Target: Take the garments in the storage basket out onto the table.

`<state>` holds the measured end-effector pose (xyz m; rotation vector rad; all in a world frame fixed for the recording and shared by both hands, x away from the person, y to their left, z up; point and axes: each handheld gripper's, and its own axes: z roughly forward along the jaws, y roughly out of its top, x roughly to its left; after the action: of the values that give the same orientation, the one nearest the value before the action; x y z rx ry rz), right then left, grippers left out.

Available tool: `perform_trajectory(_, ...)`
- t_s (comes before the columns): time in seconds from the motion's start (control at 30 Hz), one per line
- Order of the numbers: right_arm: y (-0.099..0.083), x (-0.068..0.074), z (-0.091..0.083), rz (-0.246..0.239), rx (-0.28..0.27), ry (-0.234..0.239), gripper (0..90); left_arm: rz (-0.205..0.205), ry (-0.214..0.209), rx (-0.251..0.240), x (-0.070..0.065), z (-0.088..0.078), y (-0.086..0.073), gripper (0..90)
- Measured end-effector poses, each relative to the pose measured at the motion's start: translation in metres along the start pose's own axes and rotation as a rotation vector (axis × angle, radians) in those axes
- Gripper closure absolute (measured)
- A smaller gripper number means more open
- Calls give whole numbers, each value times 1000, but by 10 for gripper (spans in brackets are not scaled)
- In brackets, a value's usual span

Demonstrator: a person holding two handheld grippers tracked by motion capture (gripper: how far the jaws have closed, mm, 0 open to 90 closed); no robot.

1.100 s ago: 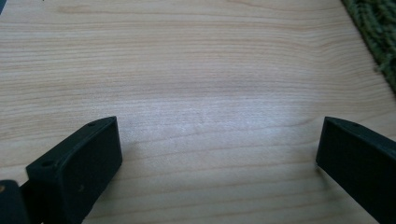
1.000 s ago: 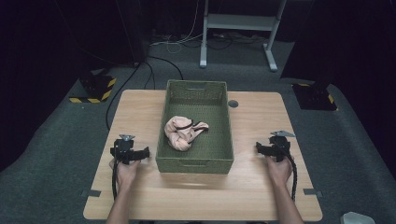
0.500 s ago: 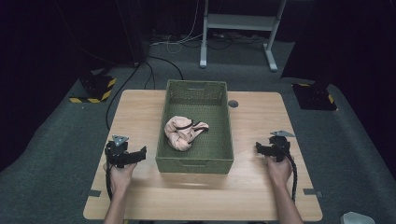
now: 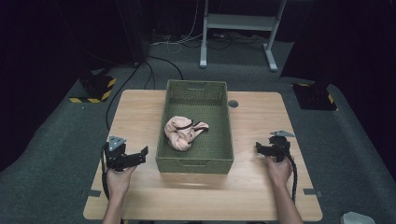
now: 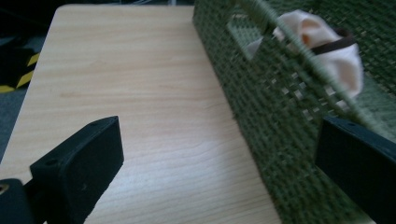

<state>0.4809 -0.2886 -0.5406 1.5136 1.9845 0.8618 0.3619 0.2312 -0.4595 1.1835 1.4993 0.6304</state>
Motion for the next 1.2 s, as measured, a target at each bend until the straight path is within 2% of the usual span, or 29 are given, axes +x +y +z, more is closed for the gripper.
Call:
perform_trajectory(0.1,0,0,0,0,0,0,123,-1,-33,-10,-8,-4,5,21)
perform_trajectory(0.3,0,0,0,0,0,0,123,21,-93,-10,-29,-5,15,25)
perform_trajectory(0.43,0,0,0,-4,0,3,123,65,-120,12,-43,-2,22,29)
perform_trajectory(0.67,0,0,0,-4,0,3,123,64,-158,26,-59,8,25,37)
perform_trajectory(0.83,0,0,0,-5,0,3,123,48,-191,33,-67,14,26,40)
perform_trajectory(1.03,0,0,0,-4,0,3,123,53,-212,47,-76,23,28,60)
perform_trajectory(1.2,0,0,0,-4,0,3,123,37,-240,46,-83,34,30,69)
